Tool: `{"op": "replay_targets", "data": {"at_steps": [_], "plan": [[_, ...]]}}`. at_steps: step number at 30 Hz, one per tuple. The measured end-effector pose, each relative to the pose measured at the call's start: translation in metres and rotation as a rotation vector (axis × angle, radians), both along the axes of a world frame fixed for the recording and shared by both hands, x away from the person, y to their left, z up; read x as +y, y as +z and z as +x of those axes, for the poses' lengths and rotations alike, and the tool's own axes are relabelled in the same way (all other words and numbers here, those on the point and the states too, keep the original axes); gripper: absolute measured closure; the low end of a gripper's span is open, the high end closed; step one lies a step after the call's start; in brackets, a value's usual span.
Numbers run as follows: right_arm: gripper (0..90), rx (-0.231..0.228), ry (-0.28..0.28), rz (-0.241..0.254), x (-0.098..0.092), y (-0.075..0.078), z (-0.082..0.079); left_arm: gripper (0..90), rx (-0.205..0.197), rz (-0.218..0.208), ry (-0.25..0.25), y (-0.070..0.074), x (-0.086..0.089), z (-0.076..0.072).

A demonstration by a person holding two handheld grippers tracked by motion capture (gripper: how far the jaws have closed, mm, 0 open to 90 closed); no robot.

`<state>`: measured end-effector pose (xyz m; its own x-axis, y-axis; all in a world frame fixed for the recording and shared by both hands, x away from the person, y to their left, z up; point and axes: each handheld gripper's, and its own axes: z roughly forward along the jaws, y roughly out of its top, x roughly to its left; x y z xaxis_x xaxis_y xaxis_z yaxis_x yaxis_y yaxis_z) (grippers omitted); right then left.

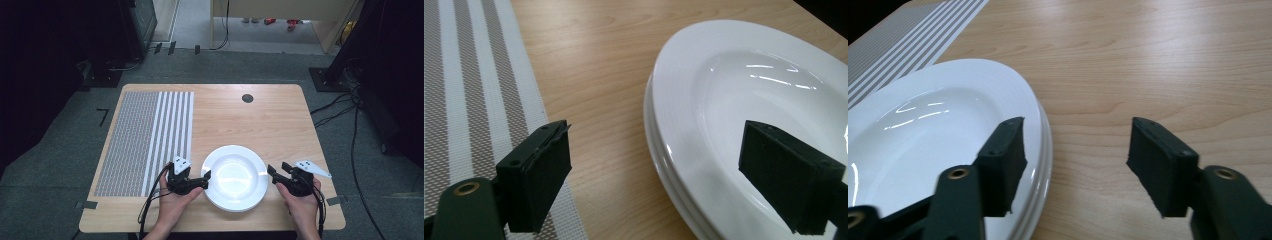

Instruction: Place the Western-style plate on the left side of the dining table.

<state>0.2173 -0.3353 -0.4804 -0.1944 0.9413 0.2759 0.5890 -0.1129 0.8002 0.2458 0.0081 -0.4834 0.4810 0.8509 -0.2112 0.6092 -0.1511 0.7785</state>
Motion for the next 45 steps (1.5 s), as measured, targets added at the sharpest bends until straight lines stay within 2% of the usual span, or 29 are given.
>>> {"op": "replay_targets", "data": {"at_steps": [2, 3, 4, 6, 7, 14, 19, 24, 28, 31, 35, 40, 42, 45], "plan": [[47.9, -0.008, 0.002, -0.006, 0.004, -0.002, -0.002, 14.0, 0.001, 0.003, -0.005, -0.001, -0.001, -0.001], [54.4, -0.013, 0.006, 0.0, 0.005, -0.002, -0.003, 15.1, -0.001, 0.0, -0.004, -0.002, -0.002, -0.002], [57.8, -0.02, 0.019, 0.021, 0.005, -0.003, -0.004, 15.7, -0.004, 0.0, -0.003, -0.002, -0.001, -0.003], [64.0, -0.026, 0.043, 0.062, 0.004, -0.003, -0.005, 24.9, -0.02, -0.011, 0.002, -0.002, 0.0, -0.005], [65.9, -0.031, 0.056, 0.072, 0.004, -0.004, -0.005, 26.7, -0.02, -0.012, 0.0, -0.002, 0.0, -0.006], [71.5, -0.019, 0.104, 0.09, 0.006, -0.01, -0.005, 44.2, -0.018, -0.027, -0.028, -0.004, 0.0, -0.008], [73.5, -0.021, 0.074, 0.078, 0.008, -0.012, -0.006, 50.5, -0.017, -0.042, -0.048, -0.005, -0.001, -0.01], [75.5, 0.002, 0.112, 0.119, 0.007, -0.015, -0.004, 51.9, -0.016, -0.045, -0.056, -0.005, -0.001, -0.01], [75.8, 0.007, 0.108, 0.118, 0.007, -0.015, -0.004, 51.9, -0.017, -0.042, -0.053, -0.005, -0.001, -0.011], [75.9, 0.003, 0.094, 0.141, 0.006, -0.017, -0.005, 51.7, -0.023, -0.035, -0.055, -0.005, -0.001, -0.012], [77.0, 0.023, 0.076, 0.196, 0.004, -0.018, -0.005, 50.3, -0.026, -0.03, -0.064, -0.005, -0.002, -0.013], [79.8, 0.028, 0.051, 0.267, -0.001, -0.021, -0.006, 48.2, 0.006, -0.034, -0.094, -0.009, -0.006, -0.013], [82.3, 0.03, 0.052, 0.28, 0.0, -0.021, -0.006, 48.2, 0.007, -0.037, -0.09, -0.009, -0.006, -0.013], [82.3, 0.019, 0.041, 0.26, 0.002, -0.021, -0.007, 50.6, 0.004, -0.045, -0.084, -0.008, -0.005, -0.013]]}}
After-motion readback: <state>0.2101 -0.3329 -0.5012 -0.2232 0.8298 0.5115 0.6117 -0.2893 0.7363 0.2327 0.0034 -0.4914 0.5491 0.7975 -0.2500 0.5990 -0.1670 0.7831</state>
